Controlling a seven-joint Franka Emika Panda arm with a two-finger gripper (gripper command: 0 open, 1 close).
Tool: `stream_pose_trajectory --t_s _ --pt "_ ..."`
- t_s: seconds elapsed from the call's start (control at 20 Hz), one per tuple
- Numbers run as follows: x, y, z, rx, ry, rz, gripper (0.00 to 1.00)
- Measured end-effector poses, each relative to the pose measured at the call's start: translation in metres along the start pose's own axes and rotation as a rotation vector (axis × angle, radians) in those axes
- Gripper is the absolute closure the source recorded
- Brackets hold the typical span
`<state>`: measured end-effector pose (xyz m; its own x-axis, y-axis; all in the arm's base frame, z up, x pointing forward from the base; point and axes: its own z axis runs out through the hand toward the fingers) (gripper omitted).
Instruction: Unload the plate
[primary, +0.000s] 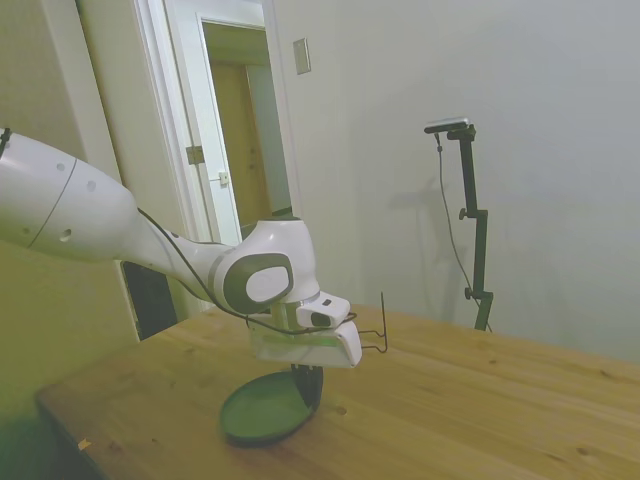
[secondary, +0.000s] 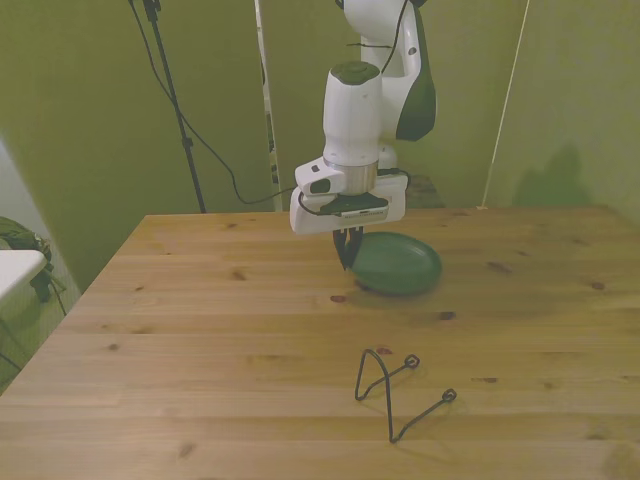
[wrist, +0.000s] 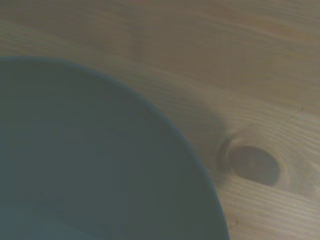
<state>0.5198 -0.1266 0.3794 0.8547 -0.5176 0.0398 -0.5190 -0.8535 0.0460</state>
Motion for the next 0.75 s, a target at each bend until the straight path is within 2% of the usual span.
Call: stream_pose_trajectory --t_s 0.5,0.75 --pt "0.002 0.000 -0.005 0.003 0.011 -0.001 0.00" --pt "0.008 -0.006 -0.056 0.030 0.045 0.006 0.00"
